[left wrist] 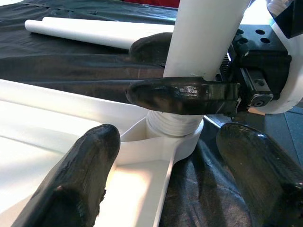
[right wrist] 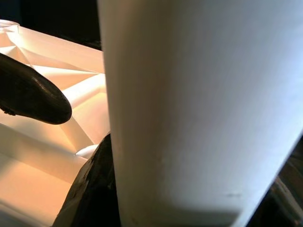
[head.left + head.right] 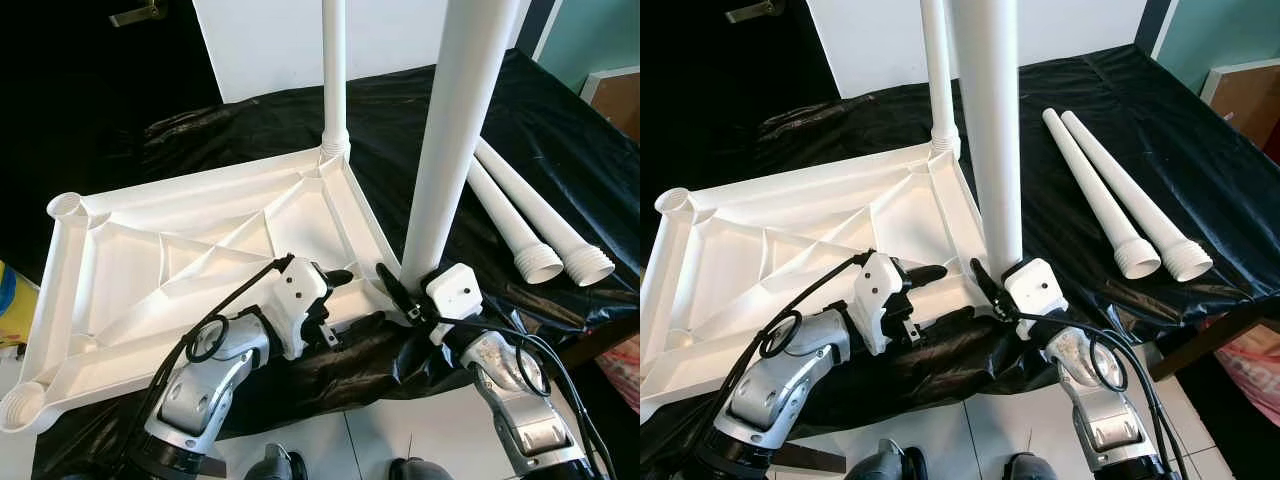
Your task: Building children table
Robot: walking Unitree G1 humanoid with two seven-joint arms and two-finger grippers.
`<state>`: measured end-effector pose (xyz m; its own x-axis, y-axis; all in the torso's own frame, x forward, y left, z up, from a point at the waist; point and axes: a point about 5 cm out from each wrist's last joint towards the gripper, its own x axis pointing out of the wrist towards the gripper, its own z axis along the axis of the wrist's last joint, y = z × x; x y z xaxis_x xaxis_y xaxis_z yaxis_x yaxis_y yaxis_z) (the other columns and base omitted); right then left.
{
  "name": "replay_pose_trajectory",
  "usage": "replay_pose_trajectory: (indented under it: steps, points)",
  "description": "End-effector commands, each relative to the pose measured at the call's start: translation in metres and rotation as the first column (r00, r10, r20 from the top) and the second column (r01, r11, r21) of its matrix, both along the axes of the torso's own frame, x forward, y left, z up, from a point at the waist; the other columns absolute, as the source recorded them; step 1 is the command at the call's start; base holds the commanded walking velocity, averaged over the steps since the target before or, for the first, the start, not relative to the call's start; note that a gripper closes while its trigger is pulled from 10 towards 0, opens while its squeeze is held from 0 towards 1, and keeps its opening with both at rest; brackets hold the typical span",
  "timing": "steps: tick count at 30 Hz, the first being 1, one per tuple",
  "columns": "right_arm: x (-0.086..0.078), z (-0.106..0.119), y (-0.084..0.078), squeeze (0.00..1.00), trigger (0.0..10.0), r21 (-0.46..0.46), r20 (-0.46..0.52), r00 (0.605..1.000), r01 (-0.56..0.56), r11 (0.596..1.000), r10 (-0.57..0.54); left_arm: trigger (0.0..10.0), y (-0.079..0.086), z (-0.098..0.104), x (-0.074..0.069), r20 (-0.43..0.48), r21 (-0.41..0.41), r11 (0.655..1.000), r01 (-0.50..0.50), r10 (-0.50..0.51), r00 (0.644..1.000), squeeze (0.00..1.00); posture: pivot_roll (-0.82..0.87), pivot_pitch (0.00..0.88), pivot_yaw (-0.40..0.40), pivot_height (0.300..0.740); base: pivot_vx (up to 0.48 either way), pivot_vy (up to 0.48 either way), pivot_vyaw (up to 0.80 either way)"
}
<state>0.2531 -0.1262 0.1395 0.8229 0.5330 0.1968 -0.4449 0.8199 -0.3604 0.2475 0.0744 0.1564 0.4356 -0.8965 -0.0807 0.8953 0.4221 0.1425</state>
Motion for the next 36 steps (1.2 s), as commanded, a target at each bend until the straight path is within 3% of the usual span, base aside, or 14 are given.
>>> replay_pose_trajectory:
  steps: [1,7,10,21,26,31,36]
  points:
    - [-0.006,-0.02,0.003,0.0,10.0,0.006,-0.093,0.995,-0.029,1.0,0.029,10.0,0.002,0.001,0.0,0.004,0.015,1.0,-0.02,0.02,1.0,0.0,-0.06,0.122,0.062,0.74,0.0,0.0,0.0]
    - [-0.003,-0.025,0.001,0.0,10.0,0.174,-0.21,0.978,0.039,0.984,-0.002,10.0,0.003,0.002,-0.001,0.004,0.021,1.0,-0.019,0.019,1.0,0.0,-0.05,0.12,0.066,0.74,0.0,0.0,0.0]
    - [0.0,-0.024,0.003,0.0,10.0,0.21,-0.237,0.972,0.055,0.976,-0.004,10.0,0.003,0.002,-0.001,0.005,0.023,1.0,-0.019,0.018,1.0,0.0,-0.05,0.119,0.067,0.74,0.0,0.0,0.0]
    - [0.005,-0.026,0.004,0.0,10.0,0.191,-0.266,0.962,0.118,0.974,-0.064,10.0,0.004,0.003,0.0,0.011,0.025,1.0,-0.019,0.019,1.0,0.0,-0.05,0.113,0.068,0.74,0.0,0.0,0.0]
    - [-0.003,-0.02,0.0,0.0,10.0,0.083,-0.106,0.994,0.051,0.995,-0.042,10.0,0.004,0.004,0.0,0.017,0.019,1.0,-0.024,0.024,1.0,0.0,-0.05,0.113,0.064,0.74,0.0,0.0,0.0]
    - [-0.004,-0.016,0.0,0.0,10.0,0.029,-0.056,0.998,0.014,0.999,-0.012,10.0,0.004,0.004,0.0,0.022,0.021,0.999,-0.025,0.025,0.999,0.0,-0.06,0.106,0.07,0.74,0.0,0.0,0.0]
    - [-0.002,-0.014,0.0,0.0,10.0,0.034,-0.069,0.998,0.002,0.999,0.0,10.0,0.005,0.006,0.002,0.029,0.022,0.999,-0.032,0.031,0.999,0.0,-0.06,0.101,0.07,0.74,0.0,0.0,0.0]
